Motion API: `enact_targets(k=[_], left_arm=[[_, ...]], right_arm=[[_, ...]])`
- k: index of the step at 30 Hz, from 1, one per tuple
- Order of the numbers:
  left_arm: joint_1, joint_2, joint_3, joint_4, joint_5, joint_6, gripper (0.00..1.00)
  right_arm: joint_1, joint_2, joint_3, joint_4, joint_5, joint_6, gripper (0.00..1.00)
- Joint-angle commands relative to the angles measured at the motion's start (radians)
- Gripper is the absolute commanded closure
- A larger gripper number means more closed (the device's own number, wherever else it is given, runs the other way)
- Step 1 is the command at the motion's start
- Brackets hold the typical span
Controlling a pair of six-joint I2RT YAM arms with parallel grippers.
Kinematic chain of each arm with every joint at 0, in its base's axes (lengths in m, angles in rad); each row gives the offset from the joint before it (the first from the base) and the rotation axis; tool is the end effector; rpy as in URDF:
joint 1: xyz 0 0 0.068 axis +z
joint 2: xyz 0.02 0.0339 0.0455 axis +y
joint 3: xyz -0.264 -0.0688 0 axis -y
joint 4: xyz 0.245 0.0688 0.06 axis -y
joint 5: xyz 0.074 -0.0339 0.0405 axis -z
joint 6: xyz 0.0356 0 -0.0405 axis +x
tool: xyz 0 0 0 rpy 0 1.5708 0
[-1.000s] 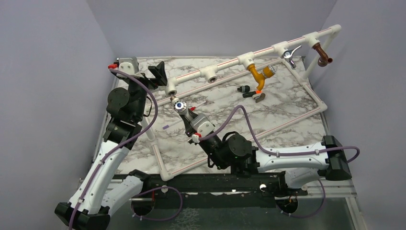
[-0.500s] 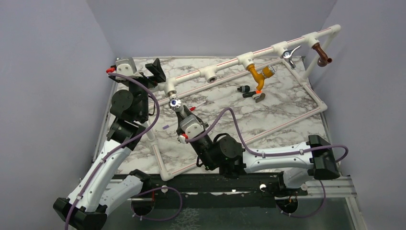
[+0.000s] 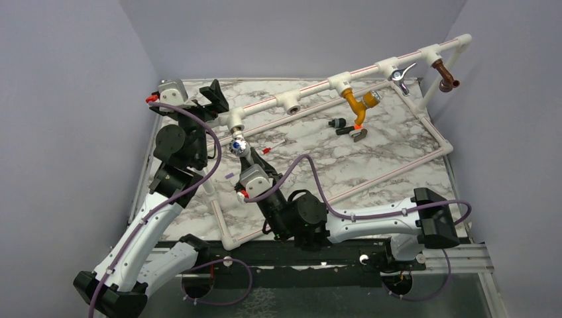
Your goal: Install the water faucets
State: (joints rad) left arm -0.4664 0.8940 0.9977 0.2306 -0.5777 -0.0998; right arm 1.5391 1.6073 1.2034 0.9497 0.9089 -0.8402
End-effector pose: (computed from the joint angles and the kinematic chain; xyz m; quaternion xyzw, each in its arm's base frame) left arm 0.1786 -0.0682 0.4384 -0.1270 0.5886 -0.0597 0.7962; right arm 0.0395 0.3594 0.3860 -0.2667 0.5190 0.0659 0.8094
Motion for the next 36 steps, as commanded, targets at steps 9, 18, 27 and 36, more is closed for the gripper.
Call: enact_targets(k=[9, 18, 27, 36], left_arm=[[-0.001, -0.012, -0.044, -0.135, -0.119, 0.028, 0.01], [0.0, -0.014, -0.047, -0.135, -0.118, 0.029, 0.01], [-0.001, -0.017, -0.048, -0.133, -0.122, 0.032, 0.01], [-0.001, -0.02, -0.05, -0.131, -0.125, 0.035, 0.01]], right_arm=[[-0.008, 0.009, 0.011, 0.092, 0.095, -0.025, 0.99], [-0.008, 0.036, 0.046, 0.06, 0.08, 0.003, 0.99], [-0.008, 0.038, 0.07, -0.011, 0.06, 0.067, 0.99], [-0.005, 0.047, 0.076, -0.032, 0.064, 0.088, 0.99]])
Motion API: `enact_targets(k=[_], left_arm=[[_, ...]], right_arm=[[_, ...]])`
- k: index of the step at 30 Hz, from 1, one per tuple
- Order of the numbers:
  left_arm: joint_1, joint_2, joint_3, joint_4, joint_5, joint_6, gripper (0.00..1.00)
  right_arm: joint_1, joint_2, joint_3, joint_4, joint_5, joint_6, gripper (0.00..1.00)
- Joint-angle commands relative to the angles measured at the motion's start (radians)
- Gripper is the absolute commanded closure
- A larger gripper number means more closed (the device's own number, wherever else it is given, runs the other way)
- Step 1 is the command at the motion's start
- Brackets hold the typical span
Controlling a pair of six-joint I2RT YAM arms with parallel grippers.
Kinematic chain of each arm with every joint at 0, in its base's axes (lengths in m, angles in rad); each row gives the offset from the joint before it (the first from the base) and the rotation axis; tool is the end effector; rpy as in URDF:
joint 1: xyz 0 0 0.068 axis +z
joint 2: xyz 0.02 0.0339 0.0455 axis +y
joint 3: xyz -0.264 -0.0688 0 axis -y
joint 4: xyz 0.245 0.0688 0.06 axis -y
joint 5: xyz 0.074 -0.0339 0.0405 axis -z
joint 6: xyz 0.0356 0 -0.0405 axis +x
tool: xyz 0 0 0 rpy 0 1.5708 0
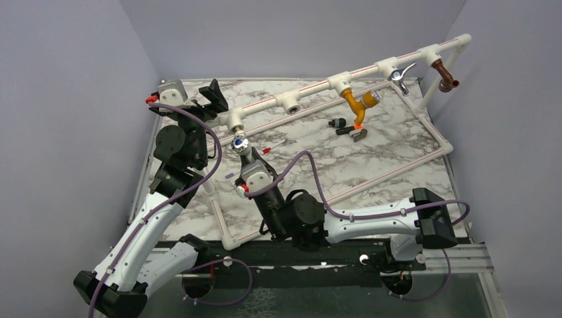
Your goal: Install the water faucets
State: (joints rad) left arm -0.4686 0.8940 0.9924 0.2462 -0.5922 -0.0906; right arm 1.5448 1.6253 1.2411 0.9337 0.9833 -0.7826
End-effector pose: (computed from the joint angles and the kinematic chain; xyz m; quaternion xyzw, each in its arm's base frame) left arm 0.1785 -0.0681 0.4381 -0.1310 0.5854 -0.0545 0.7982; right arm 0.0391 0.3631 0.3899 -0.2326 0.5488 0.0719 0.7997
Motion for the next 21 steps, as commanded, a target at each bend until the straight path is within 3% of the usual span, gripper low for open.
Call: enact_targets(k=[1, 21], left_arm=[[0.001, -0.02, -0.044, -0.147, -0.111, 0.026, 0.01], [0.001, -0.017, -0.044, -0.147, -0.118, 0.03, 0.01]], right_arm=[[-0.01, 0.031, 0.038, -0.012, -0.007, 0.027, 0.99], [-0.005, 0.04, 0.036, -0.011, -0.012, 0.041, 0.99]])
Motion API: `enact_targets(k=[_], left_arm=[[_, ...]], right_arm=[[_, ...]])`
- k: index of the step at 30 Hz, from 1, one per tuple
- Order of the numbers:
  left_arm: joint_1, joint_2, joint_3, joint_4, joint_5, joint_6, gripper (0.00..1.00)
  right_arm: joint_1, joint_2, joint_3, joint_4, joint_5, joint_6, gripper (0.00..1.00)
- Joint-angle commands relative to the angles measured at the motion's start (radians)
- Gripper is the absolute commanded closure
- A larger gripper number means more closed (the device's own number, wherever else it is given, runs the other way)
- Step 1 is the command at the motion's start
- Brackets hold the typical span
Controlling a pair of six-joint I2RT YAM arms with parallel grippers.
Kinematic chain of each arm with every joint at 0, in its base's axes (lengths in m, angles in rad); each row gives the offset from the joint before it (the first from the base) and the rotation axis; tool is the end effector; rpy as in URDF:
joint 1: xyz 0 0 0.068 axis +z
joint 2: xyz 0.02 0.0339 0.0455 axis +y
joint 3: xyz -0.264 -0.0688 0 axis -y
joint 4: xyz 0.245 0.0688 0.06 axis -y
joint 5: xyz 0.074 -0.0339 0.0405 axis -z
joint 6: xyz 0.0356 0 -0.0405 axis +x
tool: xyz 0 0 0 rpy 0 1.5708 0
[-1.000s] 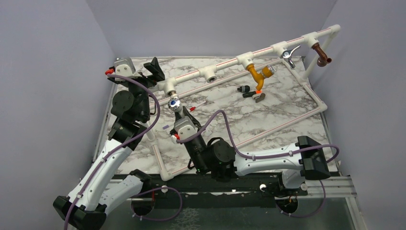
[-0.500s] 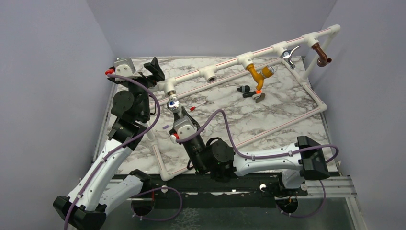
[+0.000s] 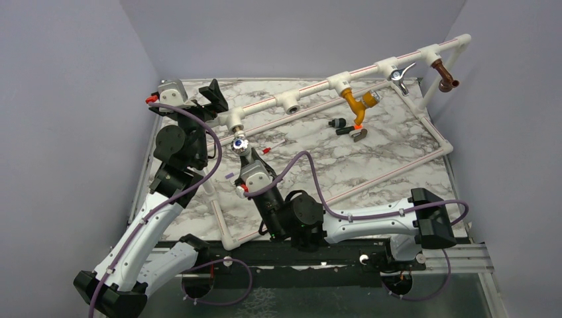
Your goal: Install the water faucets
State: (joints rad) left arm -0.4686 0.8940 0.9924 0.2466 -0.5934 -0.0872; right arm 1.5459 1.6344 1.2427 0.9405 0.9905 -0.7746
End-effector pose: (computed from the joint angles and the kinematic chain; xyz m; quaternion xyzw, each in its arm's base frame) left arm 0.1785 -0.0680 0.4381 -0.1305 0.5855 -0.0529 0.7984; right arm 0.0389 0.3651 0.3877 -0.2291 0.5518 0.0733 0.7985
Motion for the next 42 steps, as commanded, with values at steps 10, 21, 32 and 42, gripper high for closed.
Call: enact_targets(k=[10, 21, 32, 42], left_arm=[[0.001, -0.015, -0.044, -0.147, -0.115, 0.025, 0.01], [0.001, -0.017, -0.044, -0.149, -0.117, 0.025, 0.01], [0.001, -0.033, -0.049, -0.147, -0.121, 0.027, 0.01], [0.001, -0.047, -0.055, -0.14, -0.12, 0.028, 0.01]], right_arm=[[0.003, 0.032, 0.03, 0.003, -0.018, 0.026, 0.99], [0.003, 0.061, 0.05, 0.05, 0.001, 0.042, 0.99], [0.002, 0.064, 0.067, 0.067, 0.033, 0.282, 0.99], [0.001, 0.065, 0.041, 0.192, 0.128, 0.504, 0.99]])
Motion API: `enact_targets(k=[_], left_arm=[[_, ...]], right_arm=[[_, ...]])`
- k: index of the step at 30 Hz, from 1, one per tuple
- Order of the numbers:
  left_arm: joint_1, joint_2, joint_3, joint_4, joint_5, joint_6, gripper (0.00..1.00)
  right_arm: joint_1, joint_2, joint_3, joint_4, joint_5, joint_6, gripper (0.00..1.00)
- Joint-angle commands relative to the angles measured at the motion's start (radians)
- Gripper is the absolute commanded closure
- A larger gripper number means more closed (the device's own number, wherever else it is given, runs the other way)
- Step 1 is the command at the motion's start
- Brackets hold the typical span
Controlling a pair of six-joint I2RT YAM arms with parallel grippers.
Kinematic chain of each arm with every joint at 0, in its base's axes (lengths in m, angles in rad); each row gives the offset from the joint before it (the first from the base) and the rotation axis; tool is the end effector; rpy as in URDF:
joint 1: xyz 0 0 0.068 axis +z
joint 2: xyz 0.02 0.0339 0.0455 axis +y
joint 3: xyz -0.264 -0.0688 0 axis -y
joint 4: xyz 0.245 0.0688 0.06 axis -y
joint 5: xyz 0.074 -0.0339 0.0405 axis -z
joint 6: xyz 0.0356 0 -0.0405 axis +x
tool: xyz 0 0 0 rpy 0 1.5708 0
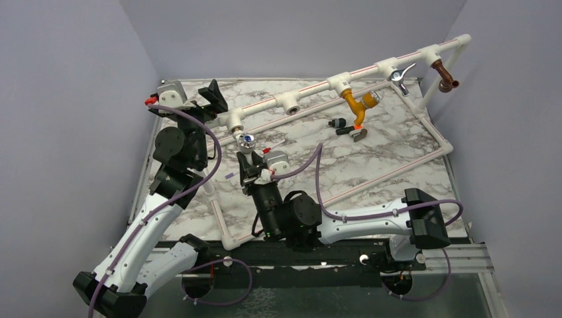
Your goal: Install the water faucets
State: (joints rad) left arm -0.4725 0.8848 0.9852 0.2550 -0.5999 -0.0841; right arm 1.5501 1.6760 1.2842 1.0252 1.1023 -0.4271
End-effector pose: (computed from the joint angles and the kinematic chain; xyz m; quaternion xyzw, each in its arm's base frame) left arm 0.1761 -0.0674 0.4380 -0.1327 0.5820 -0.0532 0.8005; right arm 0.0394 0.3689 0.3913 -0.0645 0.6018 0.2045 0.7693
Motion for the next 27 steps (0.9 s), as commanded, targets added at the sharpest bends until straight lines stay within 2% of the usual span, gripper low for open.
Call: enact_targets(k=[1, 5, 14, 19, 27], left_arm=[[0.005, -0.04, -0.048, -0.148, -0.114, 0.025, 0.01], [0.005, -0.046, -0.051, -0.143, -0.116, 0.027, 0.01], [0.005, -0.056, -0.056, -0.137, -0.116, 0.027, 0.01], [0.005, -0.055, -0.059, -0.132, -0.115, 0.027, 0.01], [0.005, -0.059, -0.06, -0.132, -0.113, 0.025, 0.01]], right_arm=[[-0.004, 0.027, -0.003, 0.131, 0.035, 0.172, 0.99], [-0.003, 0.021, -0.019, 0.124, 0.07, 0.306, 0.99], [-0.019, -0.04, -0.061, -0.096, 0.043, 0.824, 0.99], [-0.035, -0.076, -0.102, -0.121, 0.03, 1.012, 0.99], [-0.049, -0.113, -0.126, -0.262, 0.011, 1.34, 0.99]])
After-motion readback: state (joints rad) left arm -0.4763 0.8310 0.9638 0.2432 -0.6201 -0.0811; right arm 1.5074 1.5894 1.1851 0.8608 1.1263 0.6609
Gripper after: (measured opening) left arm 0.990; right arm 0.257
